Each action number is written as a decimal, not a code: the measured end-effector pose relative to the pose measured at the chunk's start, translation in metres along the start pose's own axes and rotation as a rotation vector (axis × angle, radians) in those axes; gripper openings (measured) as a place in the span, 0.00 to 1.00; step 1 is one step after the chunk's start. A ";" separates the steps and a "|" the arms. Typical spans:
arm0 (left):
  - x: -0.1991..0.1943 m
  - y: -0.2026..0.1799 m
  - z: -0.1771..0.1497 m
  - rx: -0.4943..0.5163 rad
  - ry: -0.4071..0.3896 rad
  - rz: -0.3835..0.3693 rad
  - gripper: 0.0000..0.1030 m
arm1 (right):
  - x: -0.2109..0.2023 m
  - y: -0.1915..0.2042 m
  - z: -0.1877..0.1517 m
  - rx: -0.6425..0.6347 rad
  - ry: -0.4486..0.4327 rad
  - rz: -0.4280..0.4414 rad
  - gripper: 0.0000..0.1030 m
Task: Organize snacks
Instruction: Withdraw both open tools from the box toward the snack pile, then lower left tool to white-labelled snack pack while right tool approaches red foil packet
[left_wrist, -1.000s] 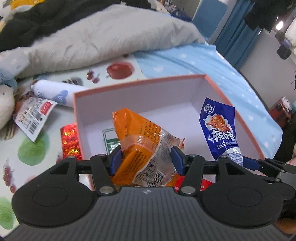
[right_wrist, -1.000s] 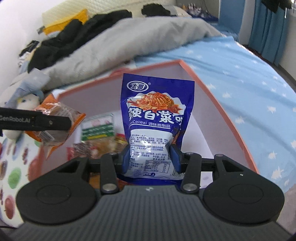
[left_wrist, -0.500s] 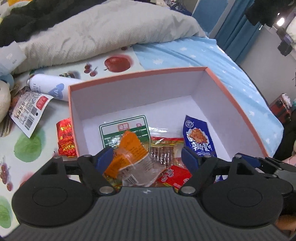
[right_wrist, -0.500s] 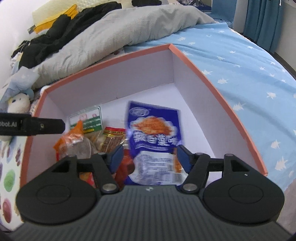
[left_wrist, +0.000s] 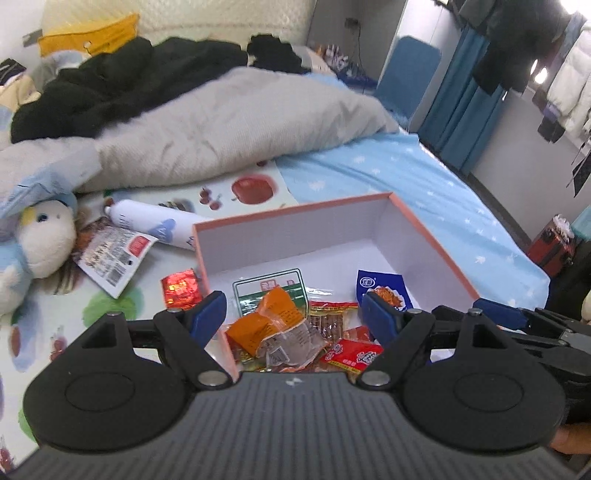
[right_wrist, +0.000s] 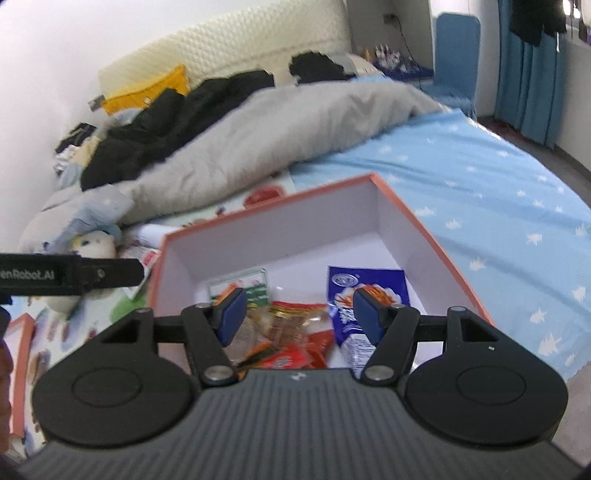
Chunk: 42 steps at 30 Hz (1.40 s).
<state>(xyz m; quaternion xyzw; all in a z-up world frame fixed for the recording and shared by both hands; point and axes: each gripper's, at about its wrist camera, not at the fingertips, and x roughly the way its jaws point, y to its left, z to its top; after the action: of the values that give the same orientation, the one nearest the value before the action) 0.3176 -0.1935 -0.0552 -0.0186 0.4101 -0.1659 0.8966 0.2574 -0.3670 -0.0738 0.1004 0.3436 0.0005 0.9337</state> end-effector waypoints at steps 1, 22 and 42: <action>-0.008 0.001 -0.002 0.000 -0.010 0.002 0.81 | -0.006 0.005 0.000 -0.005 -0.011 0.008 0.64; -0.120 0.039 -0.048 -0.069 -0.155 0.053 0.81 | -0.072 0.077 -0.016 -0.092 -0.132 0.111 0.64; -0.156 0.094 -0.093 -0.179 -0.169 0.150 0.81 | -0.068 0.140 -0.043 -0.188 -0.098 0.193 0.64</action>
<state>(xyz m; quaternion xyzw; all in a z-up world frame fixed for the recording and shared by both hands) 0.1806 -0.0462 -0.0189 -0.0817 0.3465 -0.0591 0.9326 0.1876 -0.2268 -0.0360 0.0451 0.2846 0.1173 0.9504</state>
